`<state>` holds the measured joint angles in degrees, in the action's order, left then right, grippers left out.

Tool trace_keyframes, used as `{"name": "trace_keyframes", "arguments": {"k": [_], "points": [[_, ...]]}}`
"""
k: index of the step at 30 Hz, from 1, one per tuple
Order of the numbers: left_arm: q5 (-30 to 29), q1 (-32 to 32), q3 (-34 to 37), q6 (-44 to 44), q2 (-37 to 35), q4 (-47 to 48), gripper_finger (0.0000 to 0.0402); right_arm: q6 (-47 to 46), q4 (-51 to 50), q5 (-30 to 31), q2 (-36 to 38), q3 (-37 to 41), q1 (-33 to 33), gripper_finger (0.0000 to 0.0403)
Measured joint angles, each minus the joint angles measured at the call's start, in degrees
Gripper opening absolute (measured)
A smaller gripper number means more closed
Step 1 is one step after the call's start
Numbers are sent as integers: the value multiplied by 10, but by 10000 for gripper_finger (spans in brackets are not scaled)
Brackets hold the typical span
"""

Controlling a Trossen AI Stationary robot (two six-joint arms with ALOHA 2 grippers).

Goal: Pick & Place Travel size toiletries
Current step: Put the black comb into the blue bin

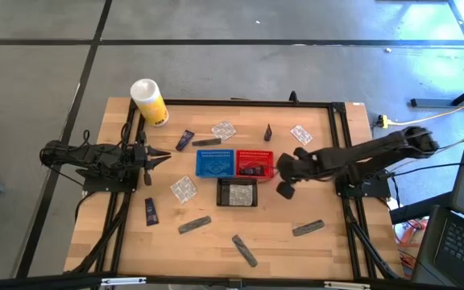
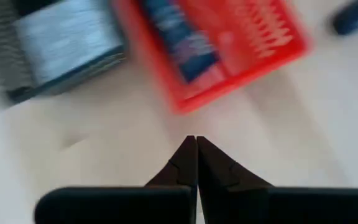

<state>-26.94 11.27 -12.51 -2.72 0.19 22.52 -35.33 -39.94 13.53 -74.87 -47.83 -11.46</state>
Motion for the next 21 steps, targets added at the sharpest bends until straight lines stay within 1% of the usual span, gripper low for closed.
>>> {"name": "trace_keyframes", "arguments": {"k": [4, 10, 12, 17, 19, 21], "points": [[0, 0, 0, 0, 0, 0, 36, -4, 1, -26, 40, 0, -56, 0], [0, 0, 0, 0, 0, 0, 35, 7, 17, -27, 60, 0, -140, 0], [0, 0, 0, 0, 0, 0, 35, 42, 31, -28, 57, 0, -166, 0], [0, 0, 0, 0, 0, 0, 38, 173, 48, -18, 28, -1, -227, 0], [0, 0, 0, 0, 0, 0, 38, 189, 35, -15, 14, -1, -244, 0], [0, 0, 0, 0, 0, 0, 37, 174, 15, -15, -2, -1, -260, 0]]}}
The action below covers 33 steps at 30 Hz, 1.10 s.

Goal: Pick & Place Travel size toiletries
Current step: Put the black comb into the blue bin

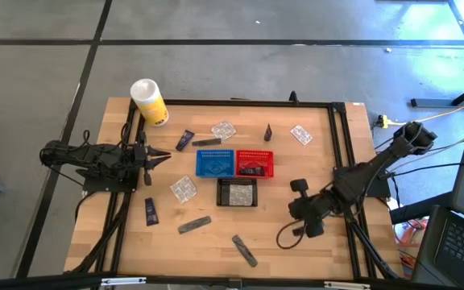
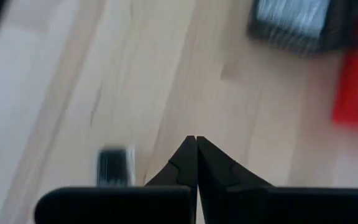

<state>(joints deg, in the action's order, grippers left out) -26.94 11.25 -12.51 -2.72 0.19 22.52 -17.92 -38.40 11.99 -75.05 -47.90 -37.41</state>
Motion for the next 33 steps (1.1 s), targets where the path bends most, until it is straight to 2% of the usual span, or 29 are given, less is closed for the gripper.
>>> {"name": "trace_keyframes", "arguments": {"k": [3, 6, 11, 16, 25, 27, 31, 33], "points": [[0, 0, 0, 0, 0, 0, 36, -59, -52, -22, -26, 0, -20, 0], [0, 0, 0, 0, 0, 0, 36, -128, -104, -71, -50, 0, -33, 7], [0, 0, 0, 0, 0, 0, 37, -218, -103, -118, -59, 0, -48, 42], [0, 0, 0, 0, 0, 0, 38, -265, -86, -129, -59, 0, -68, 107], [-3, 0, 0, -1, 0, 0, 35, -280, -21, -124, -59, 0, -69, 246], [-4, 0, 0, -6, 0, 0, 36, -274, -21, -98, -59, 0, -66, 271], [-4, 0, 0, -65, 0, 0, 38, -319, -29, 47, -56, 0, -38, 305], [-4, 0, 0, -91, 0, 0, 38, -341, -42, 65, -52, 0, -4, 310]]}}
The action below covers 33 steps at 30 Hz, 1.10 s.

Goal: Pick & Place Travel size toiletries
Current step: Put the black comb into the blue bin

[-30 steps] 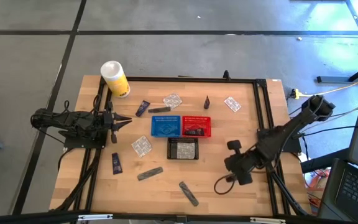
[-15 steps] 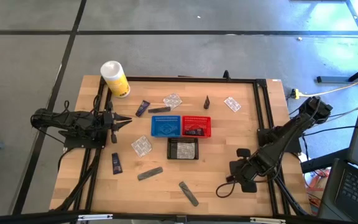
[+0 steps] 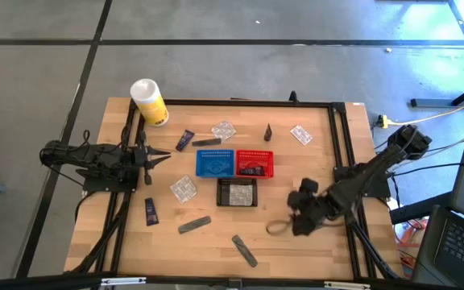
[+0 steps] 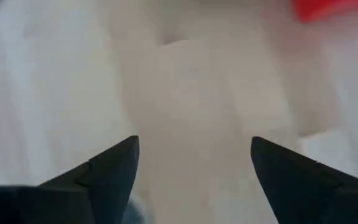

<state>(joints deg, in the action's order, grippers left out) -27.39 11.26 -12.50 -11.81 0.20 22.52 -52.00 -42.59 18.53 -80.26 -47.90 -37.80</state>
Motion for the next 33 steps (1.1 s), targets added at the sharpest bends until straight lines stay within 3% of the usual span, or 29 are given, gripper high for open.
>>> {"name": "trace_keyframes", "arguments": {"k": [6, 12, 19, 22, 28, 33], "points": [[0, 0, 0, -39, 0, 0, 36, 81, -11, -29, 26, 0, 95, 276], [2, 0, 0, -39, 0, -21, 35, 151, -11, -46, 65, 0, 135, 227], [5, 0, 0, -36, 0, -23, 38, 184, 13, -143, 61, 0, 116, 182], [27, 0, 0, 41, 0, -52, 37, 188, 33, -168, 55, 0, 102, 165], [31, 0, 0, 117, 1, -163, 36, 154, 60, -169, 50, 0, 59, 127], [35, 0, 0, 138, 0, -258, 36, 127, 64, -125, 50, 0, 19, 88]]}}
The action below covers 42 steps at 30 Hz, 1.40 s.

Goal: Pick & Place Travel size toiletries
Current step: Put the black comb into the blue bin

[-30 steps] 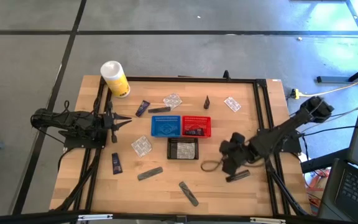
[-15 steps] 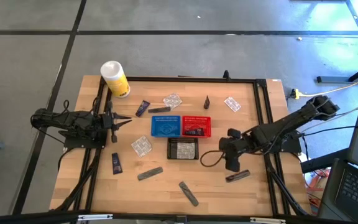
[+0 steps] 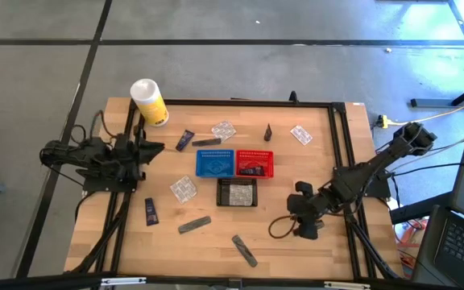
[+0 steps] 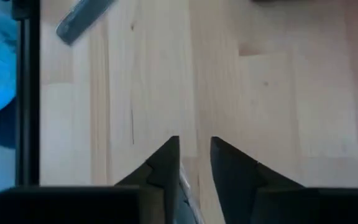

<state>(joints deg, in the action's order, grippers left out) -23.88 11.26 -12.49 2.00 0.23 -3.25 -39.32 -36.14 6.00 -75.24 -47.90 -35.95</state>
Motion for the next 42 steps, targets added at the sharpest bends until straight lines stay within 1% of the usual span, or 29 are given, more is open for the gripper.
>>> {"name": "trace_keyframes", "arguments": {"k": [1, 3, 5, 7, 9, 12, 16, 18, 20, 21, 23, 25, 28, 31, 35, 37, 40, 42], "points": [[0, 0, 0, -3, 0, -21, 36, -5, -1, 17, 0, 0, -7, 80], [9, 0, -1, 17, 3, -64, 36, -17, -5, 62, 0, 0, -18, 65], [45, 0, -1, 22, 2, -70, 36, -40, -23, 136, 0, 0, -26, 48], [71, 0, -3, 3, 7, -71, 37, -50, -58, 208, 0, 0, -31, 29], [82, 0, -6, 8, 25, -69, 43, -30, -101, 236, 3, 0, -31, 9], [90, 0, -5, 1, 63, -62, 64, -21, -128, 263, 29, 0, -20, 7], [75, 0, -5, -1, 128, -59, 103, 28, -125, 260, 99, 0, 9, 3], [97, 0, -10, 6, 155, -49, 117, 55, -125, 252, 147, 0, 27, 3], [139, 4, -20, 21, 181, -41, 121, 87, -123, 245, 196, 0, 48, 2], [150, 9, -27, 29, 197, -40, 121, 103, -121, 239, 222, 0, 59, 2], [150, 24, -40, 35, 226, -26, 115, 138, -106, 229, 271, 0, 82, 2], [138, 44, -63, 28, 255, -1, 105, 178, -87, 230, 313, 0, 106, 1], [104, 77, -106, 20, 296, 55, 90, 242, -70, 226, 373, 0, 148, 1], [80, 112, -146, 38, 334, 100, 78, 293, -71, 202, 414, 0, 181, 1], [43, 155, -184, 82, 389, 171, 71, 324, -73, 186, 474, 0, 211, 1], [37, 172, -200, 107, 418, 206, 71, 332, -77, 186, 502, 0, 223, 1], [33, 198, -221, 135, 455, 219, 72, 344, -83, 185, 536, 0, 240, 0], [23, 214, -232, 138, 475, 225, 75, 351, -97, 184, 553, 0, 249, 0]]}}
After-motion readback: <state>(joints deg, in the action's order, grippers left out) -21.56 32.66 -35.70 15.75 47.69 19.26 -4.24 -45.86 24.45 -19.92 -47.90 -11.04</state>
